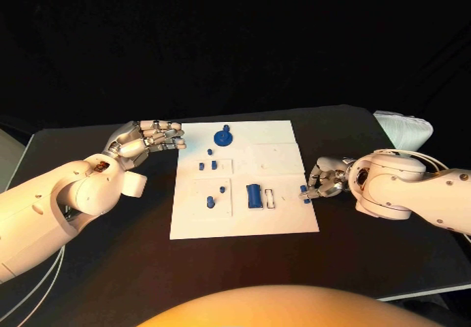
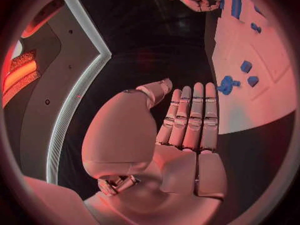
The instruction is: Assemble the parts on the task board
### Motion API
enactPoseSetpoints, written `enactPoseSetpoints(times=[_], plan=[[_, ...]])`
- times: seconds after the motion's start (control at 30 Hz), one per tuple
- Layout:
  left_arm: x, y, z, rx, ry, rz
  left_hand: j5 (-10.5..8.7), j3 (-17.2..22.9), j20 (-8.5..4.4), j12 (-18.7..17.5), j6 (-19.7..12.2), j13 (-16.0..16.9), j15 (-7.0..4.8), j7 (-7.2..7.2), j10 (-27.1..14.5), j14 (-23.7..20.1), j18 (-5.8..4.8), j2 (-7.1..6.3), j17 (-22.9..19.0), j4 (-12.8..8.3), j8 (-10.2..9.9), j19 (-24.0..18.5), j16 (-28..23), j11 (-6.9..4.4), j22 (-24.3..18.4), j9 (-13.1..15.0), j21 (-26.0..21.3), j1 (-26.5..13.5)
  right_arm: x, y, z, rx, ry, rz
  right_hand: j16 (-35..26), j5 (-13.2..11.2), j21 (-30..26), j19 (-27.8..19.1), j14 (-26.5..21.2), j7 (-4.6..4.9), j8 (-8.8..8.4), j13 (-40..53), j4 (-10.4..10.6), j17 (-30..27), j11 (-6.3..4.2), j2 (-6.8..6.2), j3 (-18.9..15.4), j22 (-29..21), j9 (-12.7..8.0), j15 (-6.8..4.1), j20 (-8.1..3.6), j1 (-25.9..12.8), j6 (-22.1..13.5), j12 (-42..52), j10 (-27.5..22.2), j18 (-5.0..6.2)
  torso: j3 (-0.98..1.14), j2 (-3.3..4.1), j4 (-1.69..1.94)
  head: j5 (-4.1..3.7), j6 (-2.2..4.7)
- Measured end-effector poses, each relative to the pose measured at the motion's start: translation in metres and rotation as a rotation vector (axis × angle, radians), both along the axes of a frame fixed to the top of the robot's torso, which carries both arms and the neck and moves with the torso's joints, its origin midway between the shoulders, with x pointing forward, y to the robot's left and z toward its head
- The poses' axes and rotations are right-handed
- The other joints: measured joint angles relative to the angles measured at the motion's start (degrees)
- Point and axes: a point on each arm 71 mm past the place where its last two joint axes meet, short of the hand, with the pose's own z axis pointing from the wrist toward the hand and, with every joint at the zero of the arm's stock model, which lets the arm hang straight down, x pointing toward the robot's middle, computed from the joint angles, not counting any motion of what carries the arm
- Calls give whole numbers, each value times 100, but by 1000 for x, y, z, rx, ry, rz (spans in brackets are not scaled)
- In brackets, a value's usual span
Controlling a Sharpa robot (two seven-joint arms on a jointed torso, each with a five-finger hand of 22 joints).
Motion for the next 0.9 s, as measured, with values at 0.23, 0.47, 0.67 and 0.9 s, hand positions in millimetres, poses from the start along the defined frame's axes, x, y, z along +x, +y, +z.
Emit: enactPoseSetpoints(times=[0.23,0.47,0.67,0.9], plan=[[0,0,0,0,0,0,0,0,0,0,0,6,0,0,0,42,0,0,11,0,0,42,-22,0,-21,-6,-28,0,3,3,-7,-14,-4,5,0,0,0,0,0,-4,28,0,-33,0,0,0,103,0,39,0,0,174,25,0,0,0,5,1,-1,-12,-10],[0,0,0,0,1,0,0,0,0,0,0,5,0,0,0,41,-1,0,11,0,0,42,-22,0,-21,-5,-27,0,7,8,-9,-21,-26,17,0,-225,0,0,0,5,22,0,-42,0,0,-103,484,-1,50,0,0,637,82,0,0,0,-2,2,7,-19,-26],[0,0,0,1,1,1,0,0,0,0,0,5,0,0,0,41,0,0,16,0,0,41,-21,0,-28,-5,-27,0,7,10,-9,-25,-39,23,0,25,0,0,0,-1,6,0,-56,0,0,-287,992,-1,50,0,0,867,75,0,0,0,-5,1,7,-5,-36],[0,1,0,2,2,1,0,0,0,0,0,5,0,0,0,41,0,0,16,0,0,41,-21,0,-28,-5,-27,0,7,12,-8,-25,-52,31,0,620,0,0,0,22,-183,0,22,0,1,-532,1422,-2,148,1,0,1126,39,0,0,0,-7,-3,0,15,-31]])
